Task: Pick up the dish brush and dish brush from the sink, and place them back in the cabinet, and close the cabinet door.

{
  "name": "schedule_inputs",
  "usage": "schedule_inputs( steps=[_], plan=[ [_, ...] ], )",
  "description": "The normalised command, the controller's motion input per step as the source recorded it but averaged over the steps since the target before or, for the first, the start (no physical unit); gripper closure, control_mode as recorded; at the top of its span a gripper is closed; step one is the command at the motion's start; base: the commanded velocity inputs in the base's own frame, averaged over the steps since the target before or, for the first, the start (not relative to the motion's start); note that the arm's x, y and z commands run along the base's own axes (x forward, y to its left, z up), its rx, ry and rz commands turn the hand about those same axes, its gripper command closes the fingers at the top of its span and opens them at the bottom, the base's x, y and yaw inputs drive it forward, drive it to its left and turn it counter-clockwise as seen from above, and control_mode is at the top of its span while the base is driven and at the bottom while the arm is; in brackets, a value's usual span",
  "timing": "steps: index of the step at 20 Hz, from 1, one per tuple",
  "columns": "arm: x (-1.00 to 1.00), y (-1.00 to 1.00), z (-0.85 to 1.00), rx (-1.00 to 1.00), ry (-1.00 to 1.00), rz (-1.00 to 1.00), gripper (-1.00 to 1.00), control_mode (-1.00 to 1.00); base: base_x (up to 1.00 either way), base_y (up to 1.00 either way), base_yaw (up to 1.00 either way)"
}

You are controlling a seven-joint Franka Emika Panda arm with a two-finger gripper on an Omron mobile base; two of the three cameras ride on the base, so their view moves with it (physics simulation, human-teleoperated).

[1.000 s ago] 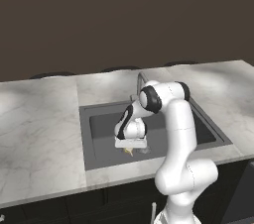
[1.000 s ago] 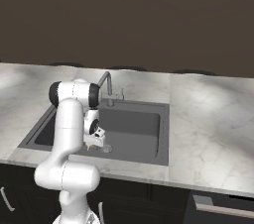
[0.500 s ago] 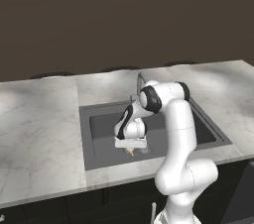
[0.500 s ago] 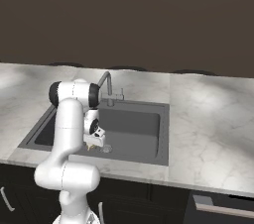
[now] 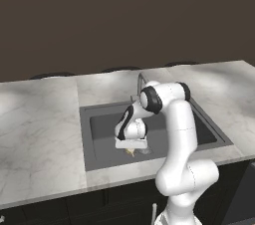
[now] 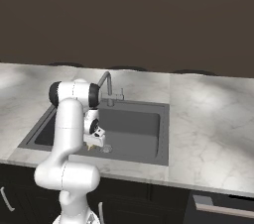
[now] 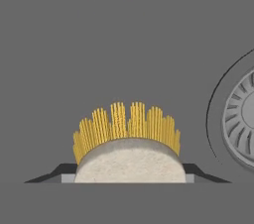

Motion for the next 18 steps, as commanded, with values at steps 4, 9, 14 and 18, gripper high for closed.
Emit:
schedule_inputs(
  steps=[4, 9, 14, 18],
  plan=[
    [0.02, 0.00, 0.13, 0.00, 0.00, 0.00, 1.00, -1.00, 0.00, 0.00, 0.00],
    [0.01, 0.00, 0.47, 0.00, -0.08, 0.00, 1.00, -1.00, 0.00, 0.00, 0.00],
    [0.00, 0.00, 0.54, 0.00, -0.12, 0.00, 1.00, -1.00, 0.00, 0.00, 0.00],
    [0.00, 0.00, 0.58, 0.00, -0.08, 0.00, 1.00, -1.00, 0.00, 0.00, 0.00]
  ],
)
